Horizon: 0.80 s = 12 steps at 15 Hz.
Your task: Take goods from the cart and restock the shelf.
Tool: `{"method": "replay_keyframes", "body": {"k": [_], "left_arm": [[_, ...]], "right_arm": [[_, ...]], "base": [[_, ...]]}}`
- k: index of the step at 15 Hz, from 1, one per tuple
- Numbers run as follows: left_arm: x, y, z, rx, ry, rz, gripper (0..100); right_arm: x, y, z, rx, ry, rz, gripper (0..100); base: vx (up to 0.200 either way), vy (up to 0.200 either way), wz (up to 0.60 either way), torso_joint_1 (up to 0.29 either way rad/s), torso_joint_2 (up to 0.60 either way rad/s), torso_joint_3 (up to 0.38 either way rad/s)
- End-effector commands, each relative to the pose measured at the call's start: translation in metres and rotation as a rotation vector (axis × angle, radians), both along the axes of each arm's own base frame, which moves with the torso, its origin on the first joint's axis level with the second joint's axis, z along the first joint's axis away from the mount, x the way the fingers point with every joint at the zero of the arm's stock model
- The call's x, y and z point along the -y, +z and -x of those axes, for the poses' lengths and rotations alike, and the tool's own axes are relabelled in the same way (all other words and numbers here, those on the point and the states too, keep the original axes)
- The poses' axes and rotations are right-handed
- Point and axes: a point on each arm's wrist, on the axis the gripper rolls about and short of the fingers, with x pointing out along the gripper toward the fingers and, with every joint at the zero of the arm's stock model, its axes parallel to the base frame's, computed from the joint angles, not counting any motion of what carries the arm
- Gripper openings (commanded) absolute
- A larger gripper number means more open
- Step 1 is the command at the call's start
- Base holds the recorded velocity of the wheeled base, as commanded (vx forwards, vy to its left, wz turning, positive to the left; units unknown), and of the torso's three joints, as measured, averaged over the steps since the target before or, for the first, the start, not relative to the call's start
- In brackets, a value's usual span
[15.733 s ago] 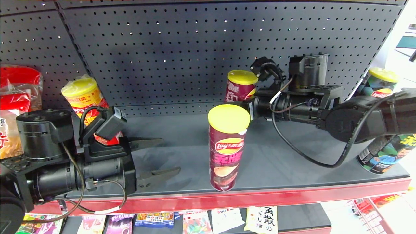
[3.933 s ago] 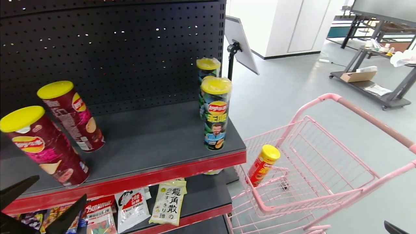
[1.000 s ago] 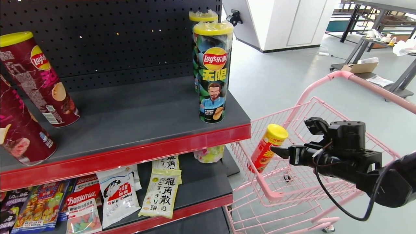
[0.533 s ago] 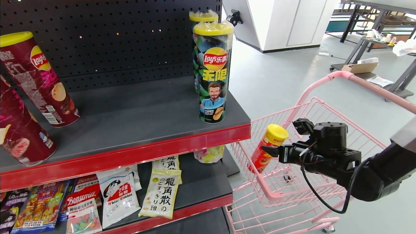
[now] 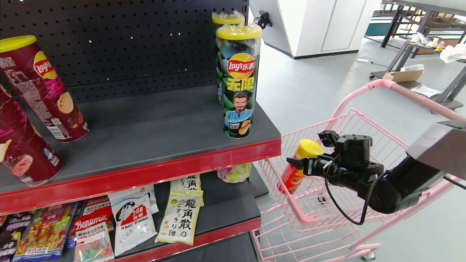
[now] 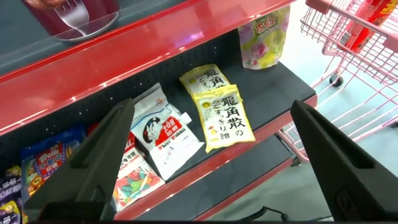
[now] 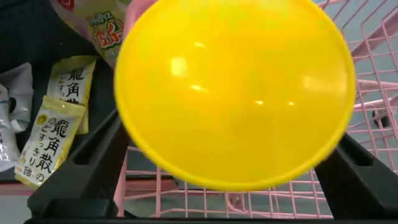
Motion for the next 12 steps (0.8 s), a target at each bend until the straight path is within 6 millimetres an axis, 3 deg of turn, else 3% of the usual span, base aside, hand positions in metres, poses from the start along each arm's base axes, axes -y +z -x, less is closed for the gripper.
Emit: {"method": "replay_keyframes", "body": {"k": [1, 2, 6, 8, 12], "left_arm": [[0.000, 0.001, -0.001, -0.002, 0.001, -0.001, 100], [0.000, 0.001, -0.001, -0.003, 0.001, -0.002, 100], [0.000, 0.005, 0.000, 0.008, 0.004, 0.002, 100], [0.000, 0.006, -0.001, 0.010, 0.000, 0.001, 100], [0.003, 0.016, -0.007, -0.007, -0.019, -0.001, 100]], "right_arm": [[-0.001, -0.008, -0.008, -0.006, -0.006, 0.001, 100], [-0.002, -0.010, -0.010, -0.010, -0.008, -0.003, 0], [-0.005, -0.013, -0.018, 0.002, -0.016, -0.028, 0], [-0.005, -0.007, -0.013, 0.011, -0.017, -0.021, 0], [0.012, 0.075, 0.013, 0.216, -0.061, 0.094, 0]], "base": [[0.000, 0.000, 0.00, 0.000, 0.00, 0.000], [0.000, 0.000, 0.00, 0.000, 0.00, 0.000], [0.000, 0.000, 0.00, 0.000, 0.00, 0.000], [0.000, 0.000, 0.00, 0.000, 0.00, 0.000], [0.000, 0.000, 0.00, 0.000, 0.00, 0.000]]}}
